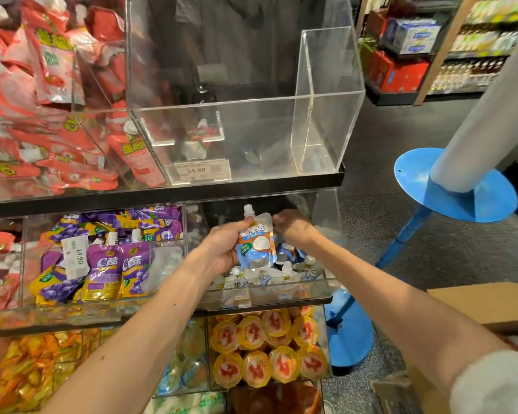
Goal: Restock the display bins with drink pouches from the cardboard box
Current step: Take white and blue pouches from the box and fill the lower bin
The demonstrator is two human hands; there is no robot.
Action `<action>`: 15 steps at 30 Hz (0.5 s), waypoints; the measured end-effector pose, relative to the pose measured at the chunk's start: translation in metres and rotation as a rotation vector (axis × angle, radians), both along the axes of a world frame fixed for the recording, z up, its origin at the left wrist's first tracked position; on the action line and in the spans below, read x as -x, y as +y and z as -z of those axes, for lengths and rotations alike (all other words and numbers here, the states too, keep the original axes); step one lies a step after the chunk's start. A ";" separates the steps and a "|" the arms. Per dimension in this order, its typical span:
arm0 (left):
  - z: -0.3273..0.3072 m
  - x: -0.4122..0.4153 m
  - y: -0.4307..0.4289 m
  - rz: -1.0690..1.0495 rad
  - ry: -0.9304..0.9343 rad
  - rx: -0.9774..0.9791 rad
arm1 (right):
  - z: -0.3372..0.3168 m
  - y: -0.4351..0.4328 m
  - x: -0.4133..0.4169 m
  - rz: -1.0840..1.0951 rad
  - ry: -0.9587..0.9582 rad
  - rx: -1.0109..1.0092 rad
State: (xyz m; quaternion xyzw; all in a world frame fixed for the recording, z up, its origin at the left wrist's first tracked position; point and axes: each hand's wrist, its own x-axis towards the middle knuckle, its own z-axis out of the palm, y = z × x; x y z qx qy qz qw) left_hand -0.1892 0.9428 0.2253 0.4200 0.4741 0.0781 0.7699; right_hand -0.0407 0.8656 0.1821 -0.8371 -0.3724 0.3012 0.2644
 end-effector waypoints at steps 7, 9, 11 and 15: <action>0.010 -0.035 -0.009 -0.040 -0.101 0.003 | -0.039 -0.057 0.036 0.213 0.578 -0.231; 0.016 -0.041 -0.011 -0.060 -0.160 -0.044 | -0.027 -0.054 0.021 0.411 0.457 -0.227; 0.021 -0.042 -0.013 0.104 -0.185 -0.134 | -0.017 -0.048 0.003 0.498 0.368 -0.160; 0.017 -0.059 -0.018 0.512 -0.008 -0.403 | -0.014 -0.028 -0.006 0.471 0.262 0.050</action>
